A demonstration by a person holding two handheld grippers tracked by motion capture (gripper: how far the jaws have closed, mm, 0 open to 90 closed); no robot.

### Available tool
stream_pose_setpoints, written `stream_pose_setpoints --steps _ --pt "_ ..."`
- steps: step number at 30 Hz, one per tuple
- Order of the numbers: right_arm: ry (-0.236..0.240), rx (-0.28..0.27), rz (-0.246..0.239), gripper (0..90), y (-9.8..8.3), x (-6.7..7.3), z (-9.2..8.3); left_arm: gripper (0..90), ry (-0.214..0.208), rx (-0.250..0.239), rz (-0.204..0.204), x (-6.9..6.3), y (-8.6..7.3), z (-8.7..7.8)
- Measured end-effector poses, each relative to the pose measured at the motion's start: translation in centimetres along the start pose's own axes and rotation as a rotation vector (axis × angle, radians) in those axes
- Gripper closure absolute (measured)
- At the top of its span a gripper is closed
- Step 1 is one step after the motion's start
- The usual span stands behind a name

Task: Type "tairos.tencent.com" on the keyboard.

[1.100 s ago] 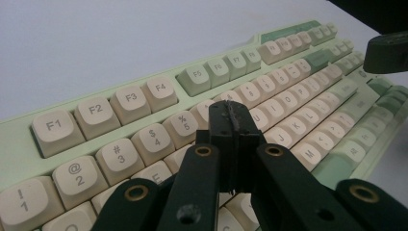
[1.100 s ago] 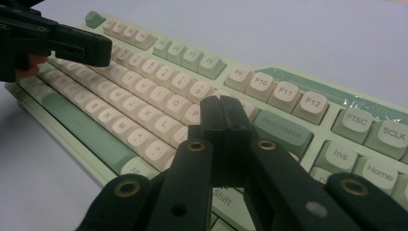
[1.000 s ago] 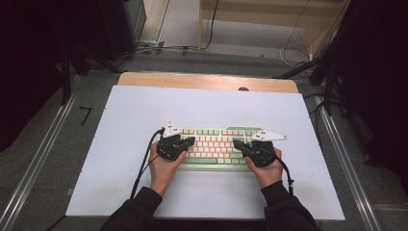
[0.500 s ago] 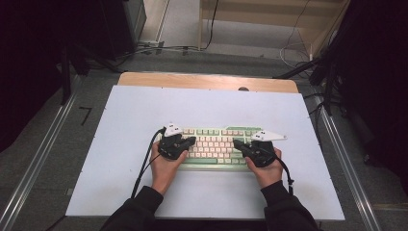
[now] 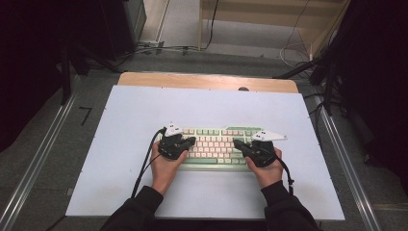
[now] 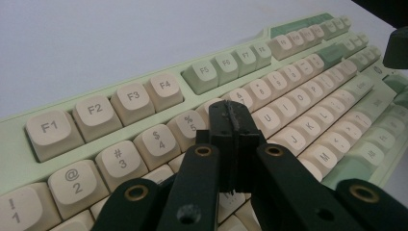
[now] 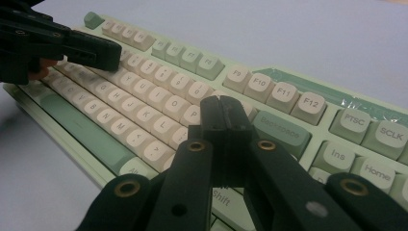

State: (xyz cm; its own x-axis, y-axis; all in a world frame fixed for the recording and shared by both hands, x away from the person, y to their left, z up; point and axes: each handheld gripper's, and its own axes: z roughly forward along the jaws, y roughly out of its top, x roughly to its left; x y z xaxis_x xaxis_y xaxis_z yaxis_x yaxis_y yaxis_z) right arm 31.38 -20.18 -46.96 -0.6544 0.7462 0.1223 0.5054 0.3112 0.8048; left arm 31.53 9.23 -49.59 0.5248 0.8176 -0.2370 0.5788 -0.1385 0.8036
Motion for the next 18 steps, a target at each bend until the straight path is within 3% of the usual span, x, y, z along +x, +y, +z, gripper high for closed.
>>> stream_pose_setpoints --steps 18 --pt "-0.002 -0.003 -0.003 88.1 -0.01 0.06 -0.04 90.0 0.008 0.017 0.006 -0.04 -0.13 0.26"
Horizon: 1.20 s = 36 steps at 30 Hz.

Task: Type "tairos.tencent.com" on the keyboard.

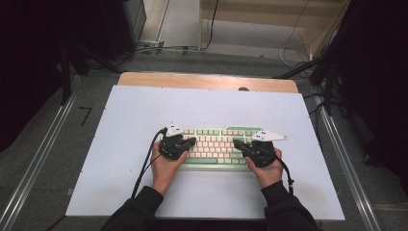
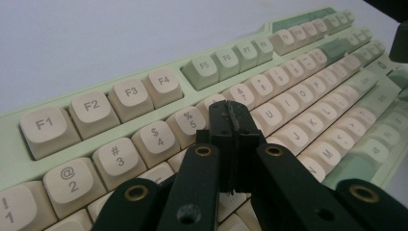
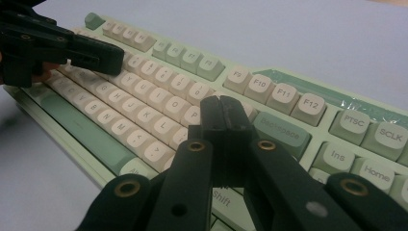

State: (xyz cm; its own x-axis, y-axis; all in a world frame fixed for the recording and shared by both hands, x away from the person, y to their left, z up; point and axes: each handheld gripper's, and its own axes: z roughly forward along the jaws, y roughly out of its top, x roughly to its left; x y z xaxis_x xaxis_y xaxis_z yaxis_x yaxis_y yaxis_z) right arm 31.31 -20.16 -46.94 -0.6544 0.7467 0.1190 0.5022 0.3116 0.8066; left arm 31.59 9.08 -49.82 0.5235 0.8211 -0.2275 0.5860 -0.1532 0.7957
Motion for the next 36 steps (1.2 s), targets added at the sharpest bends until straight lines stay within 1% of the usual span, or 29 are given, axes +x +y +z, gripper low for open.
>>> stream_pose_setpoints --steps 6,8,9,10,19,23,31,34,36 --pt "-0.001 -0.001 -0.001 88.1 0.0 0.0 0.0 90.0 0.002 -0.008 -0.001 0.0 0.0 0.0" --pt "-0.002 -0.003 -0.001 88.1 0.0 0.0 -0.1 90.0 -0.011 -0.025 -0.008 0.0 0.1 -0.4" --pt "-0.002 -0.003 -0.001 88.1 0.0 0.0 -0.1 90.0 -0.011 -0.025 -0.008 0.0 0.1 -0.4" --pt "-0.002 -0.003 0.0 88.1 0.0 0.0 -0.1 90.0 -0.018 -0.033 -0.016 0.0 0.2 -0.5" --pt "-0.002 -0.005 -0.002 88.1 0.0 0.0 -0.1 90.0 -0.03 -0.055 -0.035 0.3 0.5 -1.4" --pt "-0.001 -0.004 -0.002 88.1 0.0 0.0 -0.1 90.0 -0.038 -0.056 -0.041 0.4 0.5 -1.6" --pt "0.004 -0.004 -0.002 88.1 0.0 0.1 -0.1 90.0 -0.033 -0.048 -0.047 0.9 0.0 -2.3" --pt "0.005 -0.004 -0.002 88.1 0.0 0.1 -0.1 90.0 -0.034 -0.06 -0.058 1.1 -0.1 -2.8" --pt "0.006 -0.003 -0.002 88.1 0.0 0.1 -0.1 90.0 -0.03 -0.064 -0.055 1.2 -0.1 -3.2"
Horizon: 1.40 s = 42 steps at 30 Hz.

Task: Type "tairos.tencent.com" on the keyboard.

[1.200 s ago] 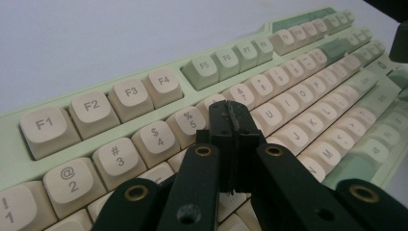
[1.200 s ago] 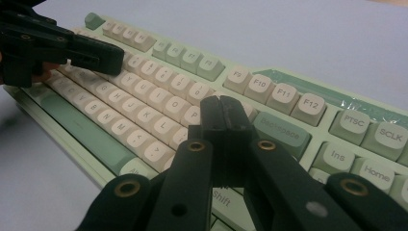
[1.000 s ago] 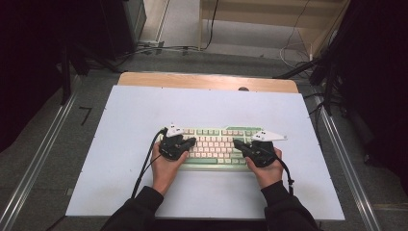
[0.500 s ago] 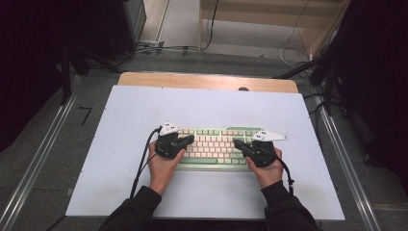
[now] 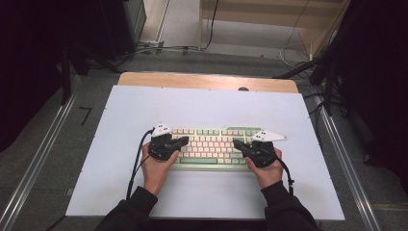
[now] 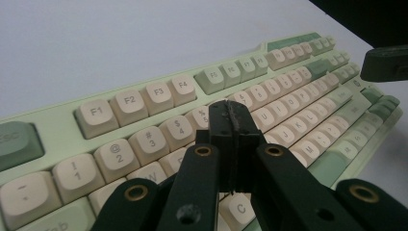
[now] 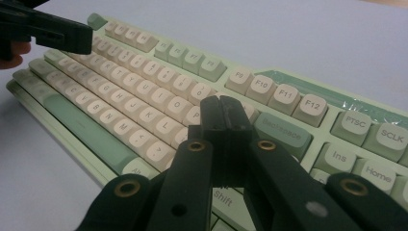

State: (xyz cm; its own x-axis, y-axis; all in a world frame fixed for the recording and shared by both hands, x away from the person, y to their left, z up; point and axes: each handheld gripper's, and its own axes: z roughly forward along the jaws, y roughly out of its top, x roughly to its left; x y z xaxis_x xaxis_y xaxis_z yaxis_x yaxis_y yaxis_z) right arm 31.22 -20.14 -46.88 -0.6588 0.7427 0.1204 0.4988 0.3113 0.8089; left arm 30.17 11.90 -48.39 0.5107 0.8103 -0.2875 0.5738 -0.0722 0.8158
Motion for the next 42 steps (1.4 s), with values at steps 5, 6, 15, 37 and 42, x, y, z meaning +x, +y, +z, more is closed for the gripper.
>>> stream_pose_setpoints --steps 5,6,15,37,42 --pt "0.001 0.005 -0.005 88.1 0.0 0.1 0.2 90.0 0.01 -0.001 -0.007 0.4 -0.2 -0.7" --pt "0.002 0.005 -0.006 88.1 0.0 0.1 0.2 90.0 0.015 -0.001 -0.008 0.6 -0.3 -0.9" --pt "0.008 0.01 -0.013 88.1 0.0 0.1 0.4 90.0 0.04 -0.005 -0.011 1.8 -0.7 -2.6" --pt "0.026 0.01 -0.026 88.1 0.5 0.7 1.2 90.0 0.058 0.037 -0.006 2.6 -1.8 -3.1" --pt "0.031 0.01 -0.027 88.1 0.6 0.7 1.4 90.0 0.059 0.043 -0.004 2.5 -2.0 -2.9"
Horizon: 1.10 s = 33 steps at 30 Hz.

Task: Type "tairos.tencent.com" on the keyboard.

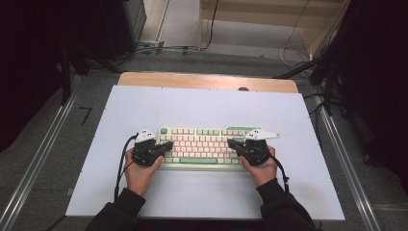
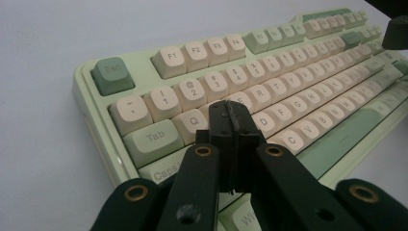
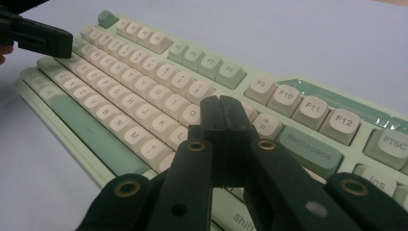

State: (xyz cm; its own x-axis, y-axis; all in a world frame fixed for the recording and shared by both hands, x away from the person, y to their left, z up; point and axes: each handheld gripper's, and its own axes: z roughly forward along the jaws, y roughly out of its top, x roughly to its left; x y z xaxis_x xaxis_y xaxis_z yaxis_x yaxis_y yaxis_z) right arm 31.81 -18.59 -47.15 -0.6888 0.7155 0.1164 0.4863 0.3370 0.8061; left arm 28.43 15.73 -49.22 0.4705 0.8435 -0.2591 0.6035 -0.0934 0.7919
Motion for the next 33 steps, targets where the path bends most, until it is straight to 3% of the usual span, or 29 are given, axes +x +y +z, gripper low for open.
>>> stream_pose_setpoints --steps 33 --pt "0.005 -0.007 0.002 88.1 0.2 0.13 -0.02 90.0 0.008 0.014 0.009 -0.08 -0.17 0.39"
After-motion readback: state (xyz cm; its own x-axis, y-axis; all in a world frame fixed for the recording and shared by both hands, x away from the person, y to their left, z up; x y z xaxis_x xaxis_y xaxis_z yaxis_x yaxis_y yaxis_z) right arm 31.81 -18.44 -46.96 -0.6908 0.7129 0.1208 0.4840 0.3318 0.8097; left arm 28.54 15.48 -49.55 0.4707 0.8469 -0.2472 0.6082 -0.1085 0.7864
